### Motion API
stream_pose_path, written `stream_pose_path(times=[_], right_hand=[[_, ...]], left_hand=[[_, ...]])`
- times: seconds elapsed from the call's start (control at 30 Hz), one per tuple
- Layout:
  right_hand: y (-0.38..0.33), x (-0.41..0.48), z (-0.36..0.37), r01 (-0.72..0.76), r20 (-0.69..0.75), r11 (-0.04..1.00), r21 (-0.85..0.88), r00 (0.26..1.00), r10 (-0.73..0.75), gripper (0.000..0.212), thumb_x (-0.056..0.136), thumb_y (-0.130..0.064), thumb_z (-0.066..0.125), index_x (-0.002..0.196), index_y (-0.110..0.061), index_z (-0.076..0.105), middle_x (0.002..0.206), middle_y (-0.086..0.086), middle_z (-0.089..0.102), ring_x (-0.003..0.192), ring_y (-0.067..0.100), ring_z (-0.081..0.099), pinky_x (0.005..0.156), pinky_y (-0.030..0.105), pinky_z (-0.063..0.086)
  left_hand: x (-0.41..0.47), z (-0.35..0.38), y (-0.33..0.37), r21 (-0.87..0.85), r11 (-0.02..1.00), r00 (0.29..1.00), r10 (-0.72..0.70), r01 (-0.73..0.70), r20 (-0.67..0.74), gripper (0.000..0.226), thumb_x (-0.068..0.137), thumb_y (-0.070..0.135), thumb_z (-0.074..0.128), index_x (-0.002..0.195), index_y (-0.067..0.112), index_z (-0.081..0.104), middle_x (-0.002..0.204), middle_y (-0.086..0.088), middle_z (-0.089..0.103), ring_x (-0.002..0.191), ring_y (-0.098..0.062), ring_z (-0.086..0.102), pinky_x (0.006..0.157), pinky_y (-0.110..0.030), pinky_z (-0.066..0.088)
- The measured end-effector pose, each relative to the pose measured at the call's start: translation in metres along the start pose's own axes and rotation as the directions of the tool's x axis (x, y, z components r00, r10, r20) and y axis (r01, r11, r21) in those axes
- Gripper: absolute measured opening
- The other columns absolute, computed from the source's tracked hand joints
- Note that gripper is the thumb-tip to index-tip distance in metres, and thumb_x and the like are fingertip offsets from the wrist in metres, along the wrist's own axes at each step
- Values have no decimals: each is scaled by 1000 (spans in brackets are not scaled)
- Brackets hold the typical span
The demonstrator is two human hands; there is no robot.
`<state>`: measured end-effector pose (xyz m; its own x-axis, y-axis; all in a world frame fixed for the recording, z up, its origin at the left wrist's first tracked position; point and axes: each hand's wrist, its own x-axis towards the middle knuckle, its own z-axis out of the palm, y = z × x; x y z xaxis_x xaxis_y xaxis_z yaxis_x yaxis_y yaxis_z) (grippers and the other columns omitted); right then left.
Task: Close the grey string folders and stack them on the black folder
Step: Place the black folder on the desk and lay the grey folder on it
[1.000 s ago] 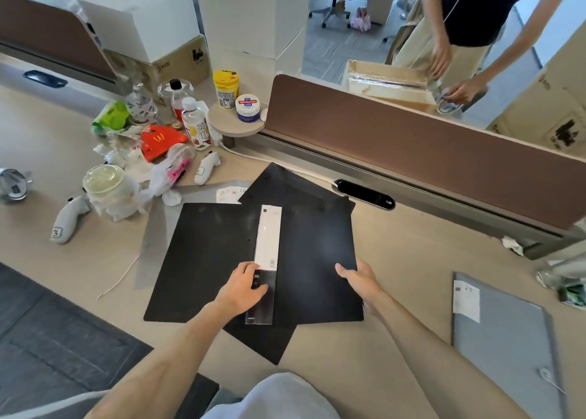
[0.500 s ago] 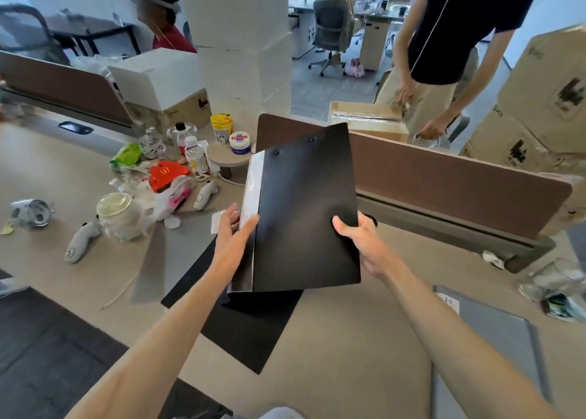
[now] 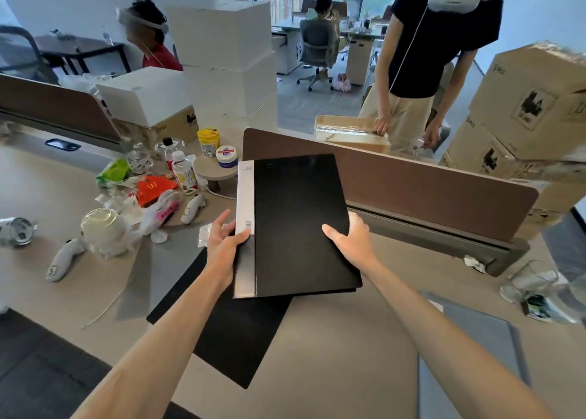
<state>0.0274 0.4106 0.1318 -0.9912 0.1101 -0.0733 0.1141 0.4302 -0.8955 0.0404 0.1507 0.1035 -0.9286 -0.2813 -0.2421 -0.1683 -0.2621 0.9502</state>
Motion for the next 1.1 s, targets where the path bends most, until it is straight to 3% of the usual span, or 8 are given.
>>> stream_pose_path(times=[0.13,0.27,0.37,0.47,0.57,0.73,0.9,1.1], right_hand=[[26,5,7,-189,55,982,8,981,188,41,83,-27,65,119,-17,51,117,3,59,104,21,59,89,36,50],[69,2,17,-373,74,927,-30,924,374,48,81,-20,64,127,-14,47,127,7,58,114,26,57,97,39,48],[101,-3,22,-483,91,864,-139,863,497,67,79,-22,67,139,-11,37,140,9,49,126,29,49,105,42,43],[123,-11,26,-508,75,807,-303,831,551,69,82,-18,64,143,-10,33,144,10,44,130,29,46,106,37,41],[139,-15,28,-500,122,795,-344,815,566,62,83,-22,60,141,-15,39,143,6,47,129,26,47,107,38,41],[181,-23,28,-541,151,759,-362,769,621,65,84,-34,60,143,-23,36,146,1,44,130,24,47,107,43,42],[198,-46,27,-552,67,728,-407,777,626,64,85,-36,64,142,-17,40,146,5,42,133,24,42,111,40,37],[194,-65,14,-613,-89,695,-375,770,632,48,91,-42,55,132,-17,48,140,6,38,126,26,44,109,37,38]], left_hand=[[4,1,-26,76,996,999,-38,36,23,60,87,-1,59,137,28,43,129,5,55,115,-17,54,98,-37,43],[7,-7,-67,333,938,986,-137,100,90,51,89,-8,51,131,22,49,125,4,55,115,-14,51,95,-30,41],[15,-17,-104,624,774,949,-266,105,170,51,88,-8,46,125,27,53,136,-1,53,126,-21,49,107,-40,40],[13,-18,-129,831,556,886,-400,34,232,52,90,4,54,138,23,46,143,-4,46,130,-23,44,105,-35,39],[11,-7,-140,869,493,860,-429,-33,275,61,90,13,60,145,15,34,146,-8,40,133,-25,41,109,-36,36],[16,14,-154,860,510,838,-471,6,274,78,89,17,62,150,13,14,148,-13,31,134,-31,36,110,-41,35],[27,31,-165,800,599,875,-406,36,265,75,83,9,70,144,16,26,141,-9,35,128,-29,43,105,-48,41],[31,61,-181,831,552,852,-401,-71,338,67,84,6,67,139,21,32,138,-7,33,120,-25,47,97,-39,48]])
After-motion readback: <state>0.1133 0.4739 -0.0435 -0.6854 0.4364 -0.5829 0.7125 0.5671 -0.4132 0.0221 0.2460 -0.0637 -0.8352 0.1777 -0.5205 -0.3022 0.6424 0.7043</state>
